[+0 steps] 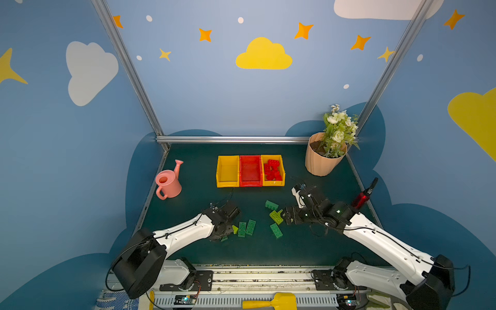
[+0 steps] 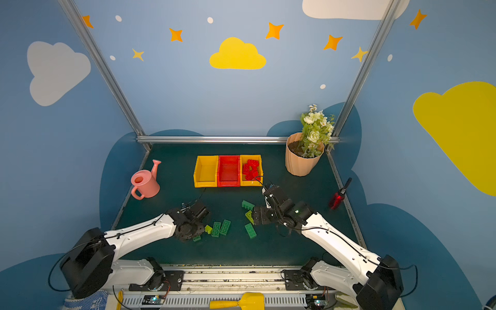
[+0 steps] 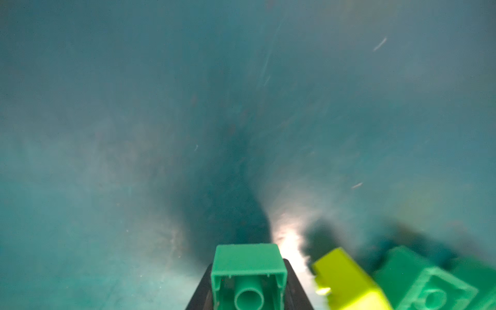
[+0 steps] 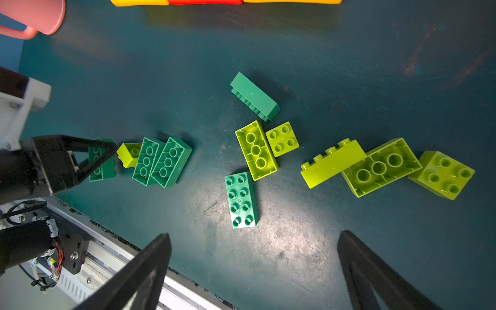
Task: Sort the legos into containers by color
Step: Pick up the lego from the middle-left of the table, then place the lego in the container.
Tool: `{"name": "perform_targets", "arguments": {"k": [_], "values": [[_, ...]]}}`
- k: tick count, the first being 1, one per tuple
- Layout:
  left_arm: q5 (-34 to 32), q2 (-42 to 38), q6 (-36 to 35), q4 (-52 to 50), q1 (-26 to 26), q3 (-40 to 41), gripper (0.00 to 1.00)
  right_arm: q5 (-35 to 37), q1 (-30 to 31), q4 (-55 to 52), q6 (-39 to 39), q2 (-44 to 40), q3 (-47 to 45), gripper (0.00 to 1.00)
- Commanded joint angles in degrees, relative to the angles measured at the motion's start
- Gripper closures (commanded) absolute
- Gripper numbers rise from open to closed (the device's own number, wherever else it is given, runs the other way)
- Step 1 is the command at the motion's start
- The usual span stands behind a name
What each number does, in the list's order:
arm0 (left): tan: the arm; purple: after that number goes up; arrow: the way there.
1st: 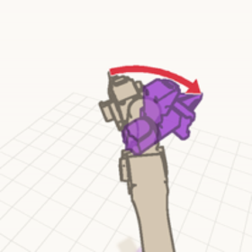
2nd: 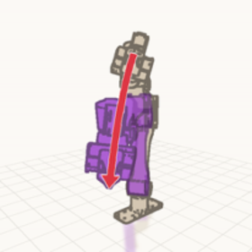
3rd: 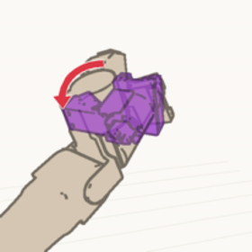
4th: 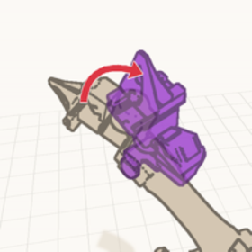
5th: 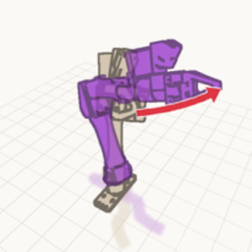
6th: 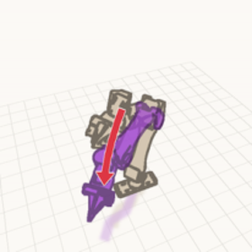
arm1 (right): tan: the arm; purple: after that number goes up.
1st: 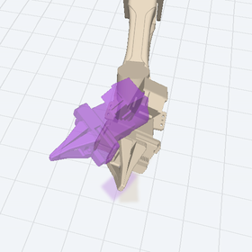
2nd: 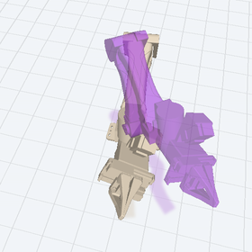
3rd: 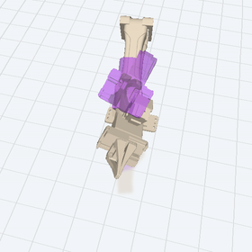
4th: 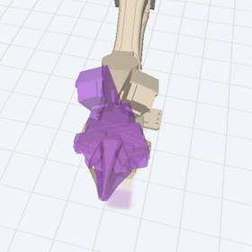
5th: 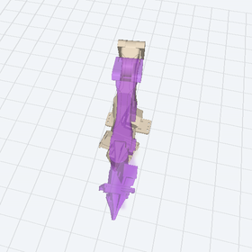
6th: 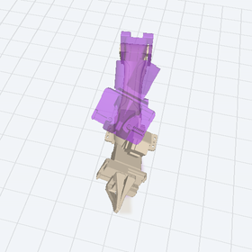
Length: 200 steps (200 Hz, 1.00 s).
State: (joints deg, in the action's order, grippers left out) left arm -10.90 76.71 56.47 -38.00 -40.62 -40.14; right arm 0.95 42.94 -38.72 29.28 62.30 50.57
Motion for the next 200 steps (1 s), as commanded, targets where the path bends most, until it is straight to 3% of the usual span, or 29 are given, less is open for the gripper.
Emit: {"name": "perform_targets", "arguments": {"k": [1, 35, 60, 153, 200], "values": [[-4.14, 1.55, -2.84, -4.99, 0.42, -4.46, 0.74, -0.33, -0.58, 0.50, -1.02, -1.19, 0.05, 0.04], [-4.35, 4.86, -7.94, -5.04, 3.34, -12.06, 0.75, -0.60, -1.78, -0.21, -1.63, -2.07, 0.66, 0.04], [-4.40, 9.64, -12.77, -4.32, 5.79, -22.11, 0.75, -1.49, -3.24, -0.13, -1.85, -2.54, 0.67, 0.04], [-0.82, 42.21, -25.60, -8.01, 11.09, -67.43, 0.75, -2.83, -7.66, -3.34, -1.77, -3.67, 1.95, 0.04], [1.72, 59.46, -29.46, -15.86, 11.87, -91.78, 0.73, -2.98, -10.52, -5.73, -2.38, -4.38, 3.00, 0.04]]}}
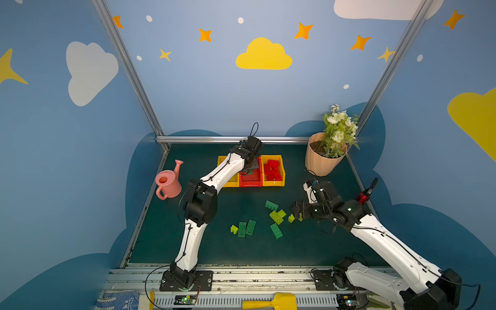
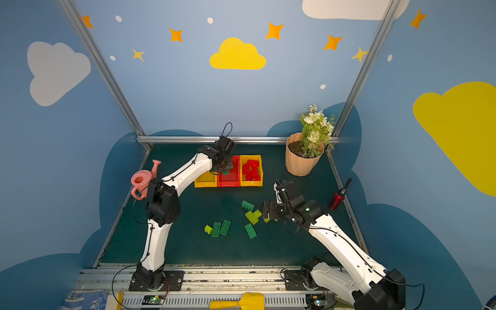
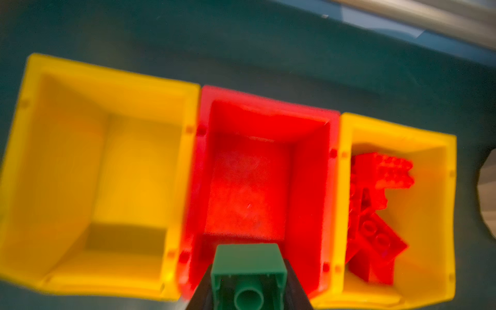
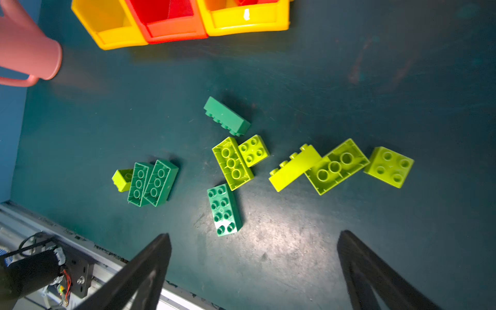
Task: Sort the legos into containers by color
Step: Place the lego in the container.
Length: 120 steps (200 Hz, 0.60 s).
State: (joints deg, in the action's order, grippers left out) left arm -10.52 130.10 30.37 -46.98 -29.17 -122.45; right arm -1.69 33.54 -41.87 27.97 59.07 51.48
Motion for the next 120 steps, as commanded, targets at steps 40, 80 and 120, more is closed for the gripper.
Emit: {"name": "perform_targets", "arguments": {"k": [40, 80, 120], "values": [[1.45, 16.30, -4.23, -11.78, 0.78, -24.88, 0.38, 0.29, -2.22, -4.32, -1.42, -1.39, 3.21, 0.04], [3.92, 15.62, -5.26, -9.44, 0.86, -25.07, 0.09, -0.78, -2.68, -3.72, -1.78, -0.33, 3.84, 0.04], [4.45, 6.67, -6.60, -7.13, 0.16, -14.66, 0.00, -3.50, -2.68, -2.97, -2.64, 2.02, 4.57, 0.03]]}}
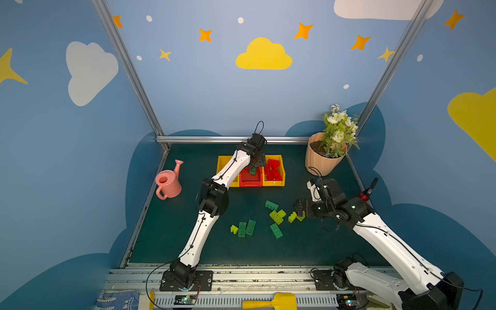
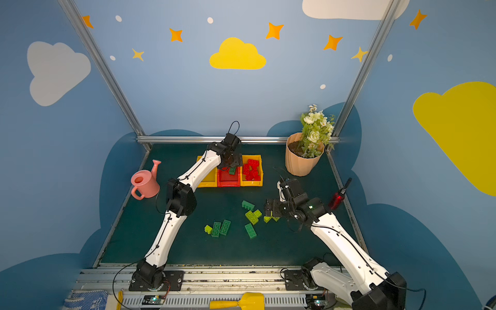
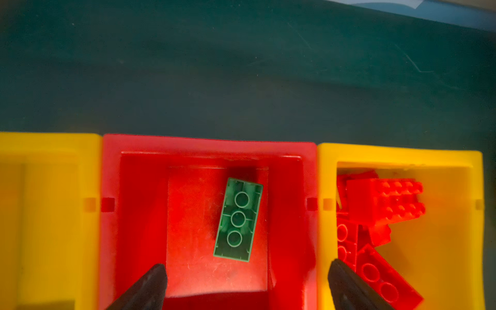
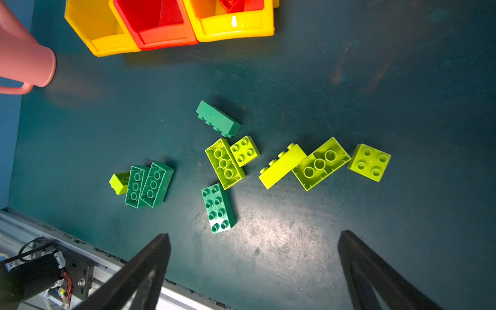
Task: Sort the legos into containers by color
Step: Place the lego in the container.
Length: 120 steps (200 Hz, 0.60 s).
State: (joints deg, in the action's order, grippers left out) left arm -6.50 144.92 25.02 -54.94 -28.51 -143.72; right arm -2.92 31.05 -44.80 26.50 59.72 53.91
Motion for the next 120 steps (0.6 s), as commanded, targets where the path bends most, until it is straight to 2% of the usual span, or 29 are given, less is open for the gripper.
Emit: {"name": "perform_targets", "arguments": {"k": [1, 33, 78, 120], "values": [[0.34, -8.55, -1.22, 1.21, -0.54, 7.27, 0.00, -2.36, -0.15, -0.08, -1.18, 1.45, 2.15, 0.03], [-0.94, -24.83, -0.16, 11.92, -1.54, 31.14, 0.00, -3.37, 1.08, -0.18, -0.60, 3.28, 3.03, 0.03], [-2.02, -49.24, 4.21, 22.70, -2.14, 66.33, 0.00, -0.17, 7.17, 0.69, 0.13, 8.13, 3.89, 0.04], [-3.60, -68.27, 9.39, 24.37, -3.59, 89.58, 0.00, -2.97, 8.98, 5.26, -1.45, 16.53, 4.71, 0.05]]}}
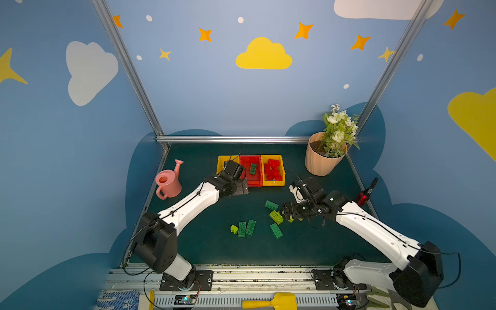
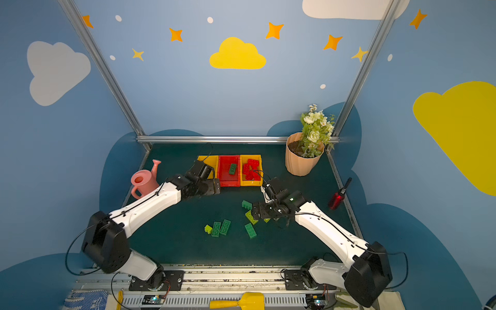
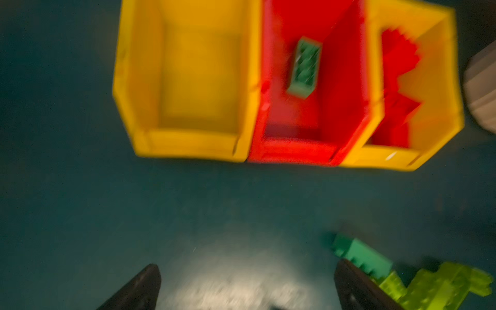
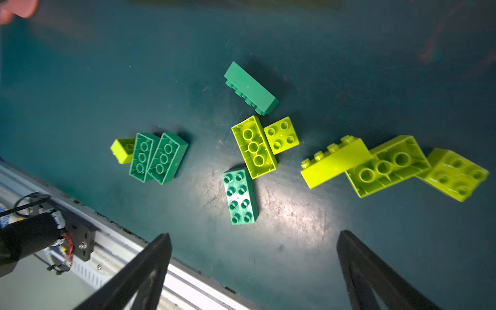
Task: Sort the legos into containers by color
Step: Place the lego in the container, then pick up the lego from the center of the table.
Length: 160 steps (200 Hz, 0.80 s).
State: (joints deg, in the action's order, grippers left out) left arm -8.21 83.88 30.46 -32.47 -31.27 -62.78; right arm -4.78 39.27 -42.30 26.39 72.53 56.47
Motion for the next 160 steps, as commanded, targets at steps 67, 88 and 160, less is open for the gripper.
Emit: {"name": "perform_targets", "arguments": {"k": [67, 88, 160], "values": [[-0.93, -31.24, 9.91, 4.25, -1.87, 29.14, 0.00, 0.20, 1.07, 1.15, -7.87, 17.96, 11.45, 0.19], [-0.57, -36.46, 11.26, 4.15, -1.89, 32.39, 0.00, 0.54, 1.02, 1.26, -8.93, 21.06, 13.56, 0.21], [0.56, -45.01, 10.91, 3.19, -1.89, 35.69, 0.00, 1.32, 1.07, 1.17, -10.92, 32.95, 19.70, 0.28]]}}
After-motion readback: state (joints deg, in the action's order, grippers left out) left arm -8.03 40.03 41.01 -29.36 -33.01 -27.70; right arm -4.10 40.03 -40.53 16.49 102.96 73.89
